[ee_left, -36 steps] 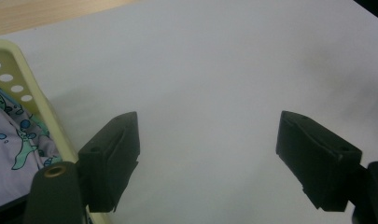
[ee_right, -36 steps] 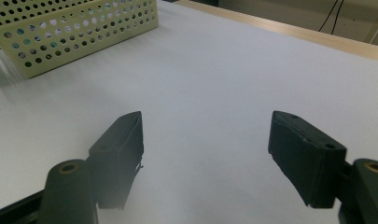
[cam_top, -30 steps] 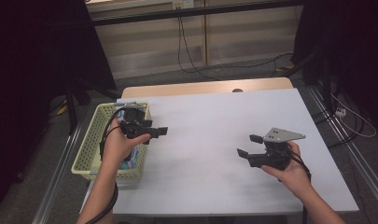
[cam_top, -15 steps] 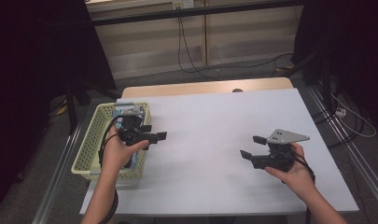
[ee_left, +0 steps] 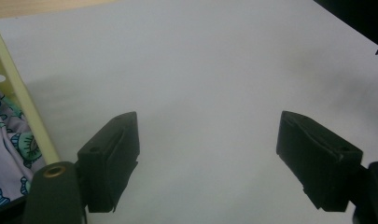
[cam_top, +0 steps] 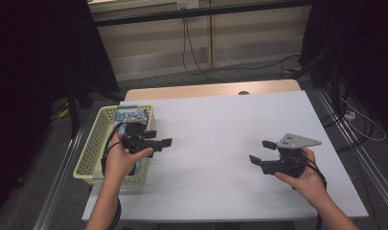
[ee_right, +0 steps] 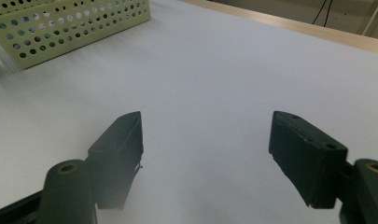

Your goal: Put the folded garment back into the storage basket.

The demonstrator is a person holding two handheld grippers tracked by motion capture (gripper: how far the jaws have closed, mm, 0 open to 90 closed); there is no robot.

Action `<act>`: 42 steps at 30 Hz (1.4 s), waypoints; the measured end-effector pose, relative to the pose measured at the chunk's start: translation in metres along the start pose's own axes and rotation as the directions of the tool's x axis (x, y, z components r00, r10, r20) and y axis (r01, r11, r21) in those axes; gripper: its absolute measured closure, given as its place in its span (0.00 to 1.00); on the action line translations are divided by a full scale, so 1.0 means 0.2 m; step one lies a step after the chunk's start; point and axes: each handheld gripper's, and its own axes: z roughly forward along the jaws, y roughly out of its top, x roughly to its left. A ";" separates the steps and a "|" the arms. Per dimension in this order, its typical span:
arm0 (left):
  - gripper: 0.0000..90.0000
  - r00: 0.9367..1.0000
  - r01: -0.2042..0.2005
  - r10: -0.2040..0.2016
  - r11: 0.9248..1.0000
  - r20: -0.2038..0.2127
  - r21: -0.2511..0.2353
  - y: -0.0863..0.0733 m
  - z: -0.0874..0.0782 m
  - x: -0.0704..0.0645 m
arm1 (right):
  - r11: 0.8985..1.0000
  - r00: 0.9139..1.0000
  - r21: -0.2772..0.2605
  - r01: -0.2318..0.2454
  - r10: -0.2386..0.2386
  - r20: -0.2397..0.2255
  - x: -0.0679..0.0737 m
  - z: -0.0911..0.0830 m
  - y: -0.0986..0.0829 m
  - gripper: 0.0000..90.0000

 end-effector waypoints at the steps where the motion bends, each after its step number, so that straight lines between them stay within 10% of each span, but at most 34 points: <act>1: 0.24 1.000 0.004 -0.004 1.000 0.002 -0.004 0.00 0.00 0.00 | 1.000 1.000 0.001 0.000 0.000 0.000 0.00 0.00 0.00 0.29; 42: 0.21 0.999 0.024 -0.021 0.996 0.030 -0.086 -0.13 -0.05 0.00 | 0.999 1.000 0.048 -0.011 0.011 0.002 -0.04 -0.10 -0.11 0.28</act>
